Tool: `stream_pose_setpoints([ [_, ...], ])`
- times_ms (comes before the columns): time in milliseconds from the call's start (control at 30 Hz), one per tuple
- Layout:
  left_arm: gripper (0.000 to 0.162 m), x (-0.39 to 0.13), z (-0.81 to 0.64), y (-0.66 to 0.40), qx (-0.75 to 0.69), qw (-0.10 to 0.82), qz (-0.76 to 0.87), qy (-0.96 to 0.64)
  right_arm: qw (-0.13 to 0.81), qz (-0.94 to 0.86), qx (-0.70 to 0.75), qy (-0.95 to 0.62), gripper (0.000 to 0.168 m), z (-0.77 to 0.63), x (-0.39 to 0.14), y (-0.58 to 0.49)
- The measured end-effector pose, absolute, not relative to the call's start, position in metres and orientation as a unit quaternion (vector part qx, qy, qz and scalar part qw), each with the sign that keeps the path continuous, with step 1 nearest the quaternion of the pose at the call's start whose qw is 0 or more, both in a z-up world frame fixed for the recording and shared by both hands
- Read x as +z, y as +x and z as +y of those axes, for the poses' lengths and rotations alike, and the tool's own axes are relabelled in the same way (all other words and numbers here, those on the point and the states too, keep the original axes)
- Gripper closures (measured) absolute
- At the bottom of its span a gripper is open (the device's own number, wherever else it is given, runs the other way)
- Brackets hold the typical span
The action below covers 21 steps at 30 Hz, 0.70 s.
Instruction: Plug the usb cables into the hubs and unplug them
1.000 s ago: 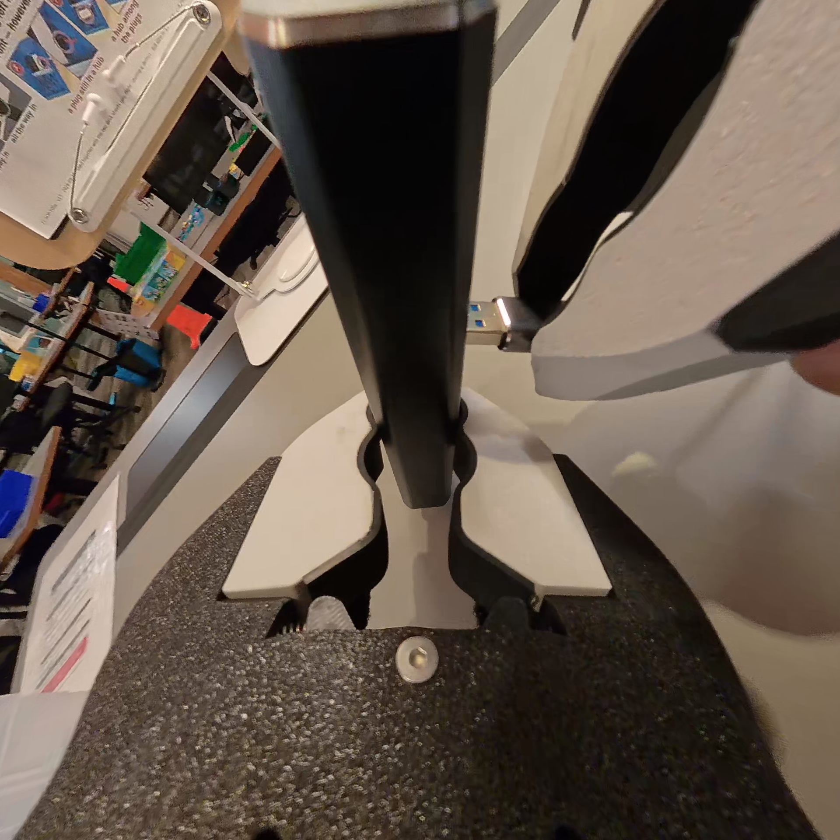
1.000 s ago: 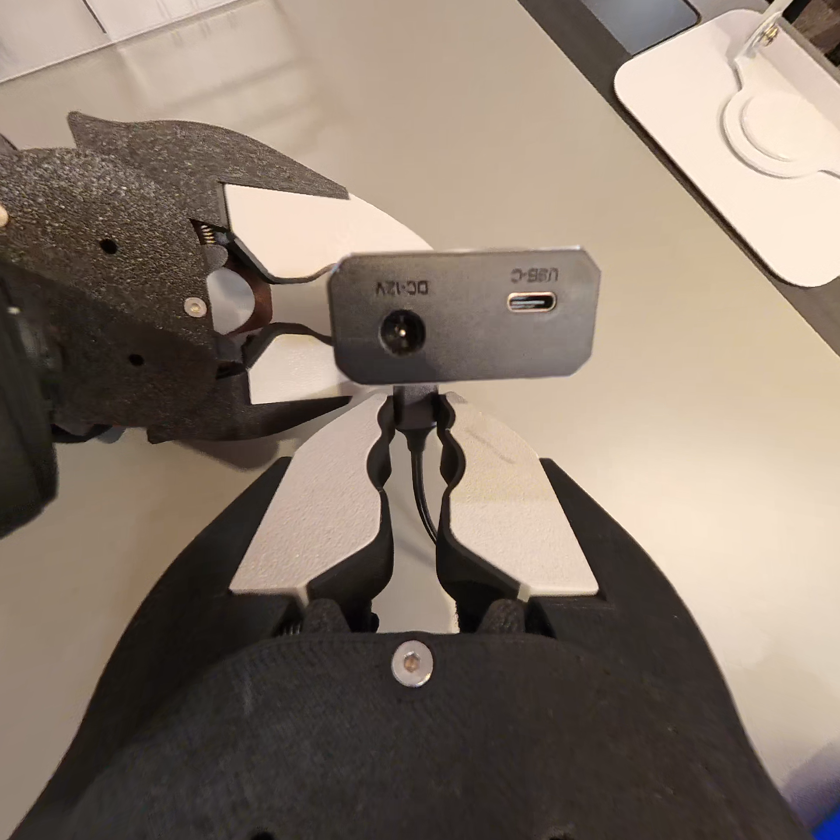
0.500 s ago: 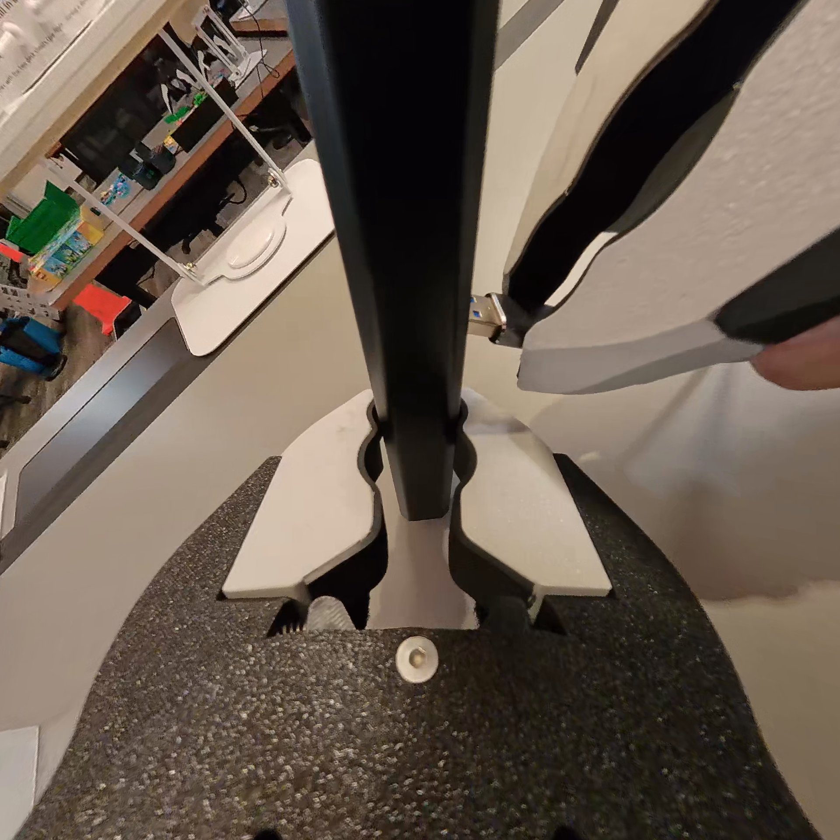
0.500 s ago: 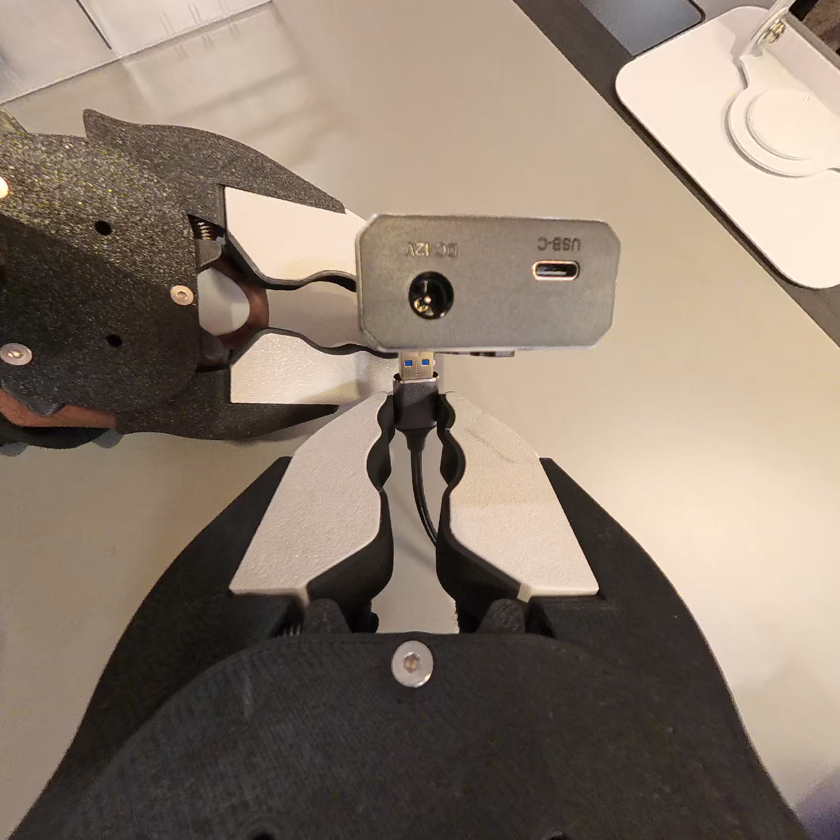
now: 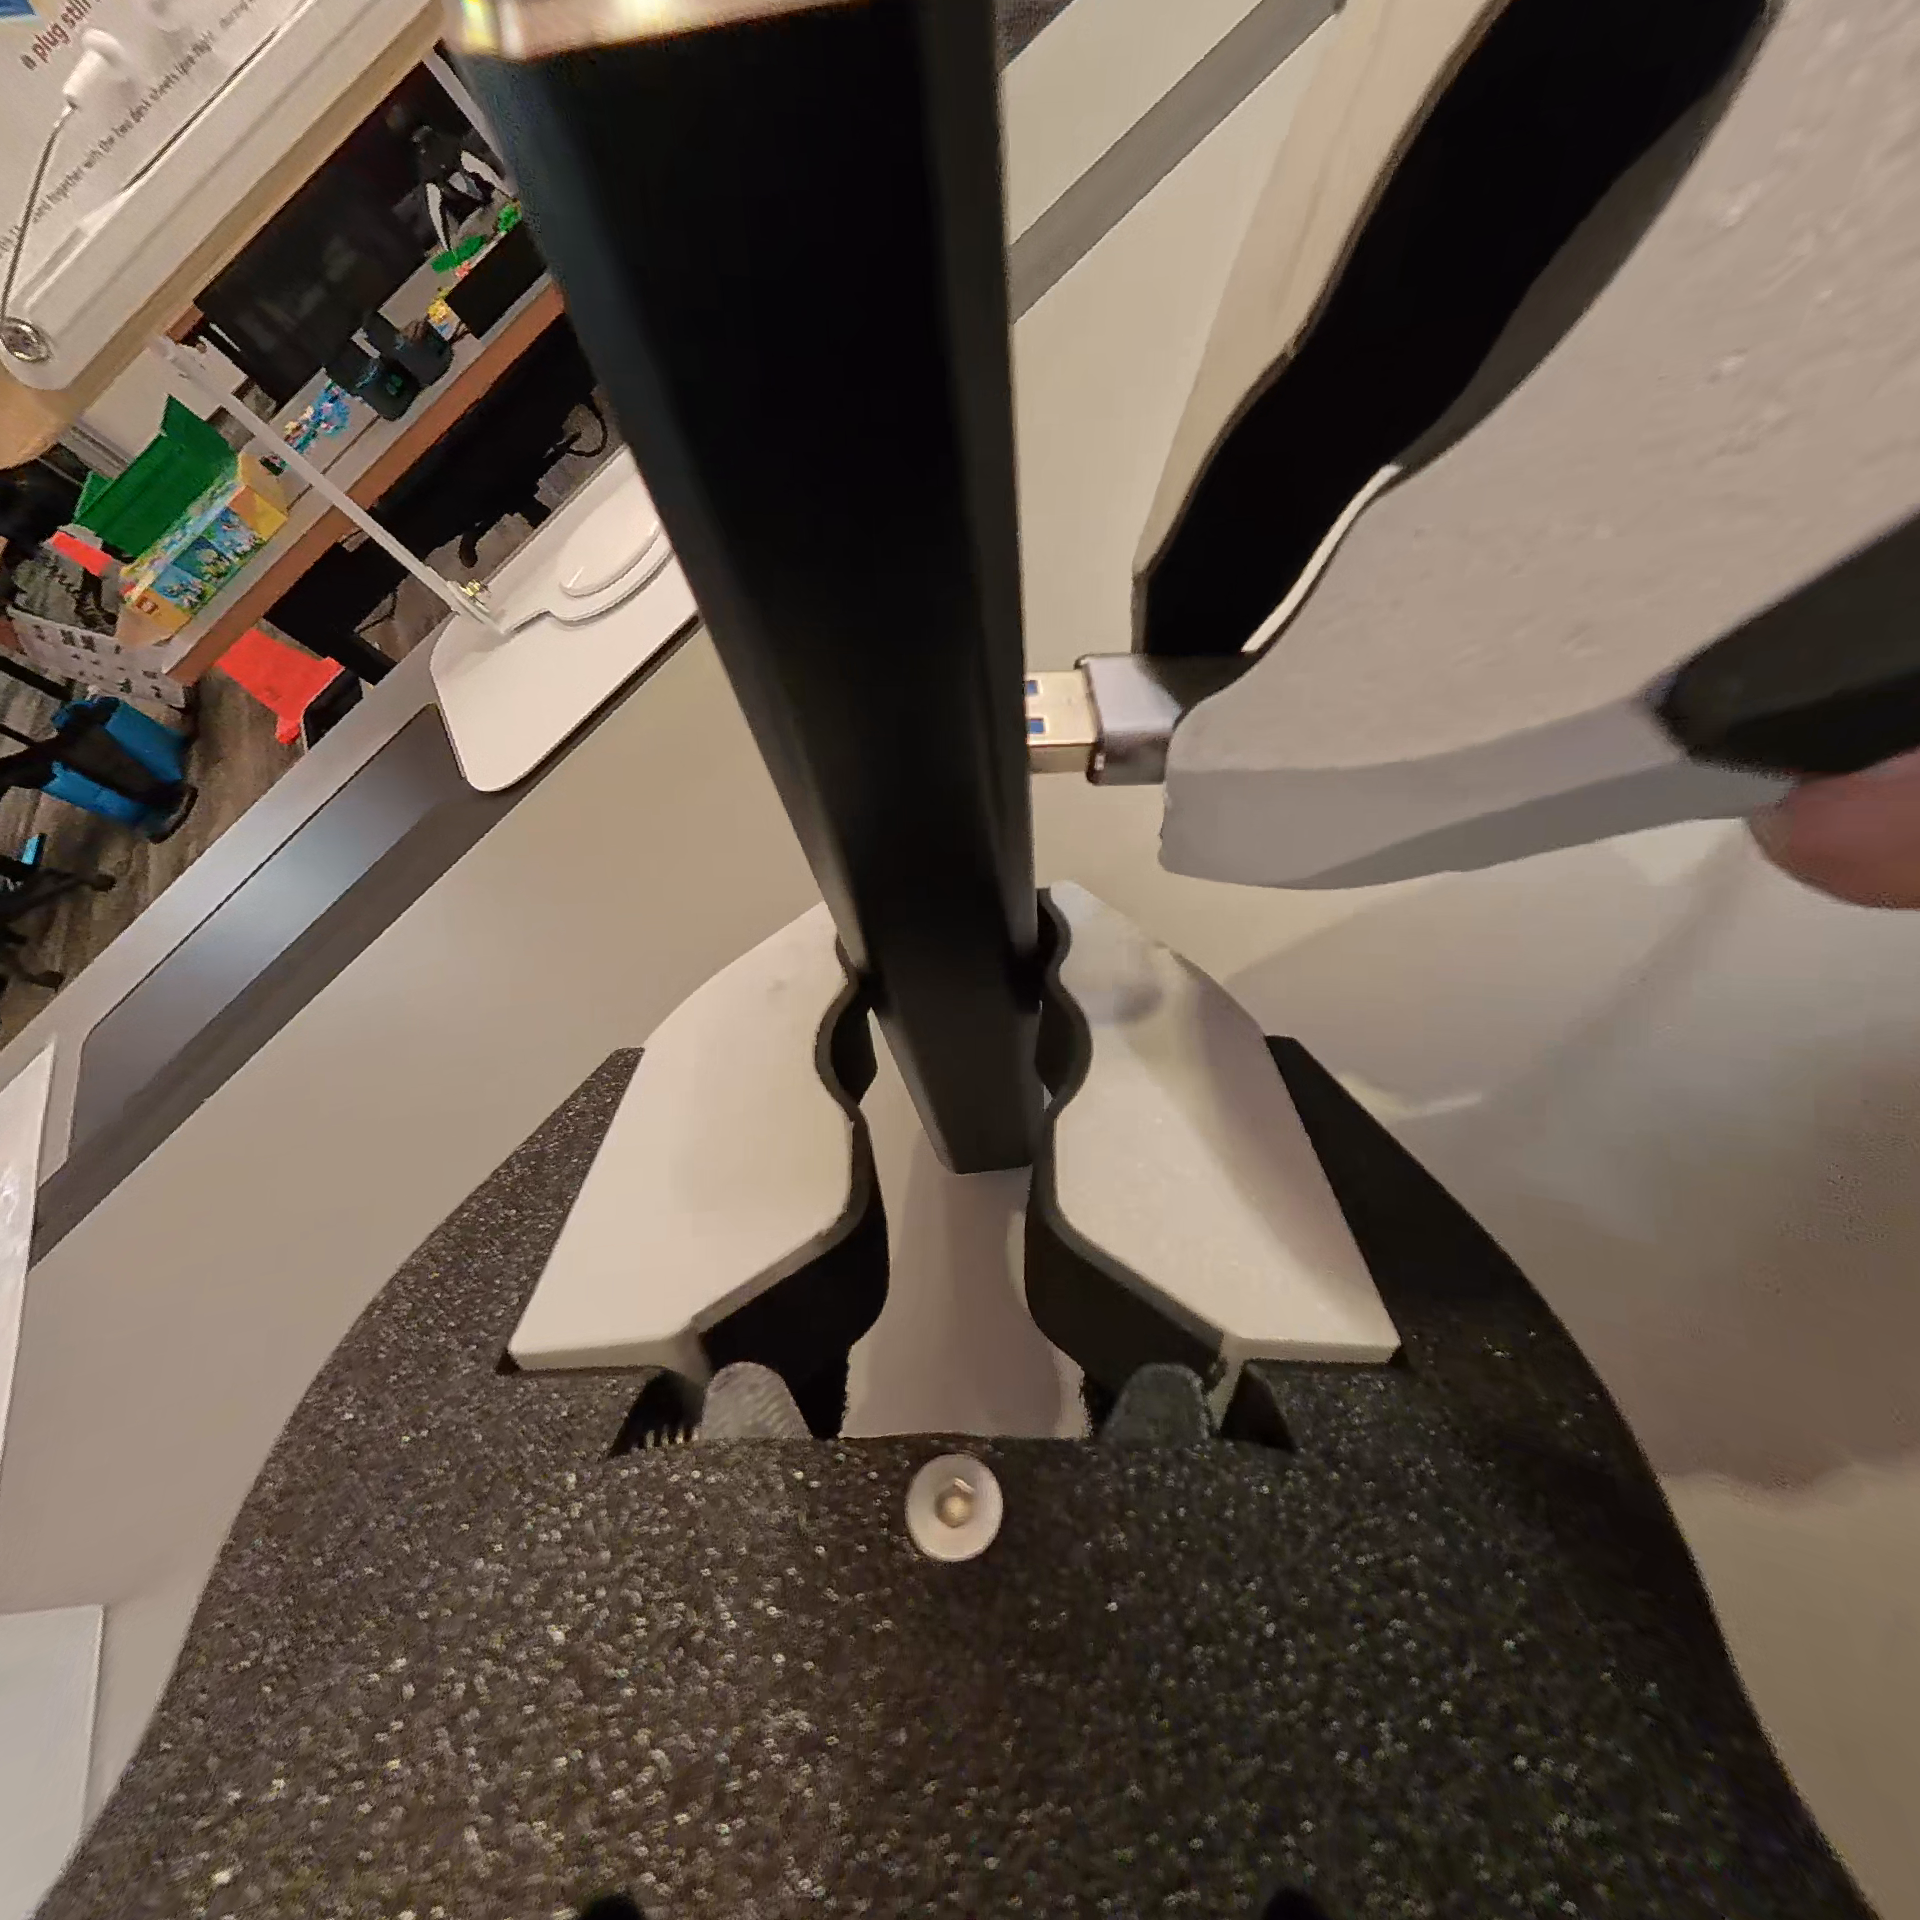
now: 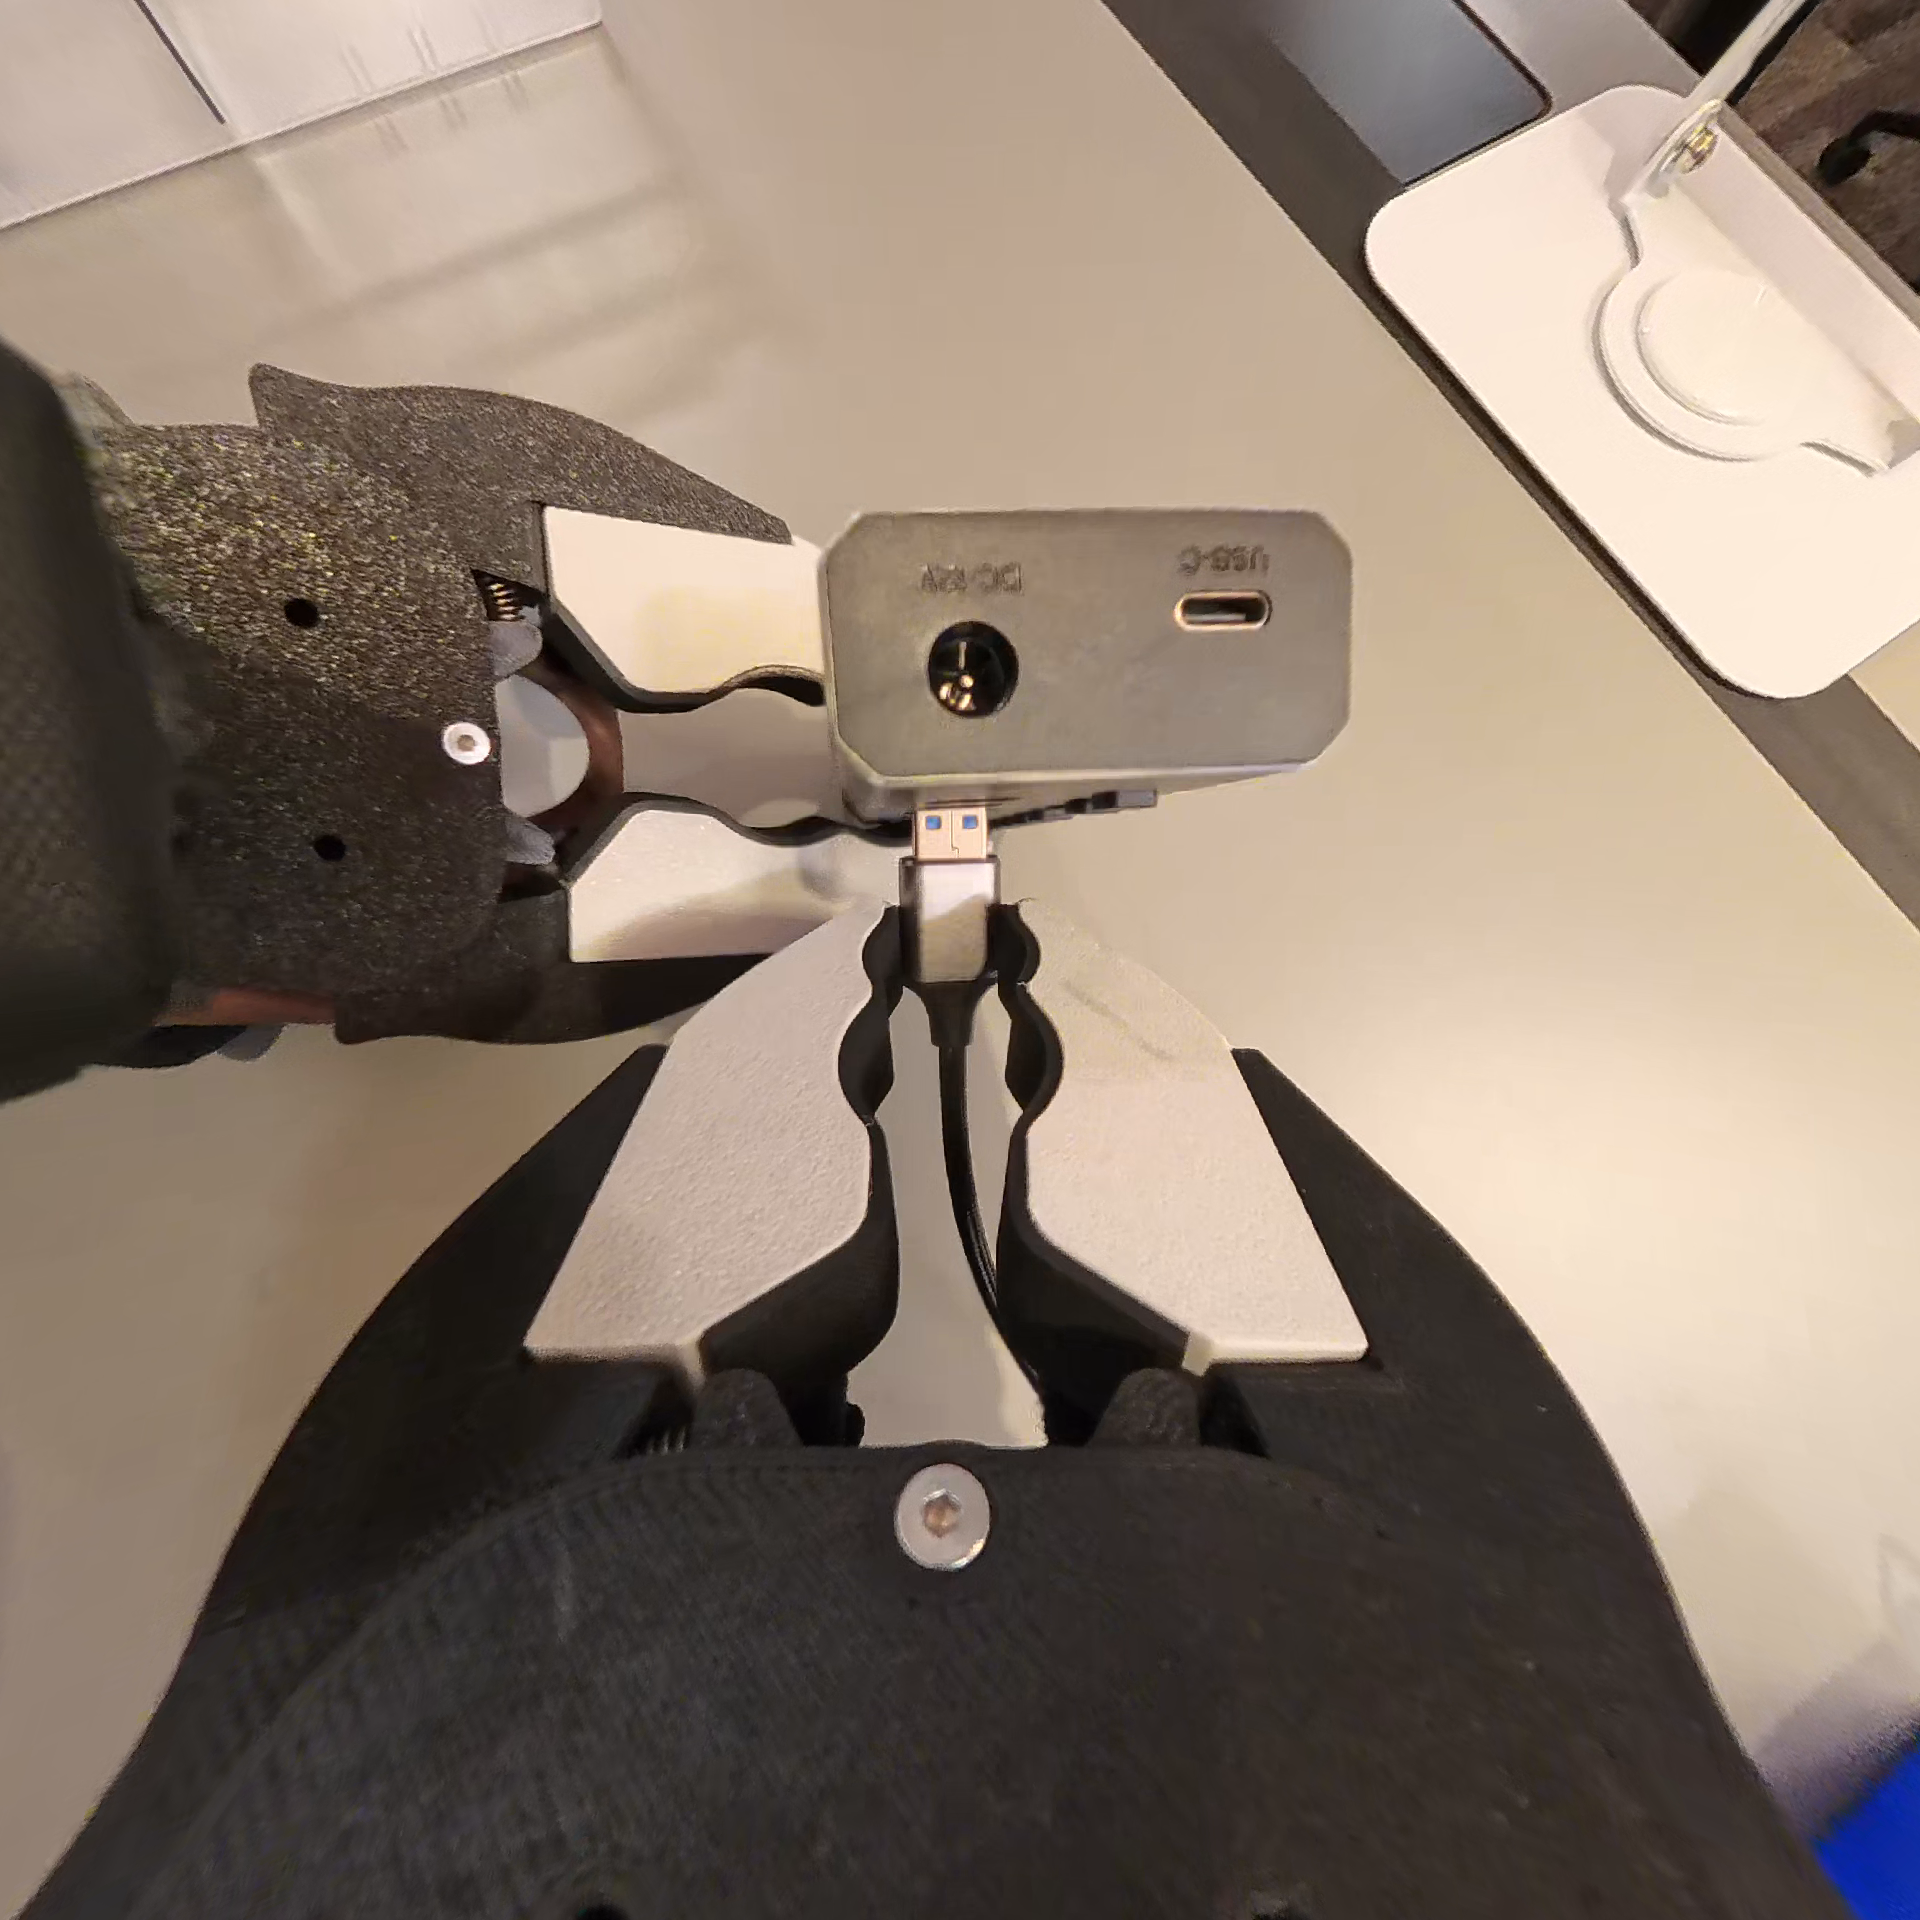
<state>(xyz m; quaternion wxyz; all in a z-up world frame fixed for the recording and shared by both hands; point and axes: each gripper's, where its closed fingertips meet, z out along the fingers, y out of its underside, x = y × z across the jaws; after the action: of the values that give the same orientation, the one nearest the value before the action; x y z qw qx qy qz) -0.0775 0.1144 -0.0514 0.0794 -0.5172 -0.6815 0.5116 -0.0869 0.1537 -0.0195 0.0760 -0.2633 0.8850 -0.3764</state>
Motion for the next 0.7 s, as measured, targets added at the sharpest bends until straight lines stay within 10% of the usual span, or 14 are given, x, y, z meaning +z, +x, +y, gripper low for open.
stream_pose_setpoints([
  [700,0.135,-0.037,0.112,-0.074,0.523,0.132,-0.677,-0.501,0.106,0.832,-0.469,-0.276,0.151,0.148,-0.002,-0.081],
])
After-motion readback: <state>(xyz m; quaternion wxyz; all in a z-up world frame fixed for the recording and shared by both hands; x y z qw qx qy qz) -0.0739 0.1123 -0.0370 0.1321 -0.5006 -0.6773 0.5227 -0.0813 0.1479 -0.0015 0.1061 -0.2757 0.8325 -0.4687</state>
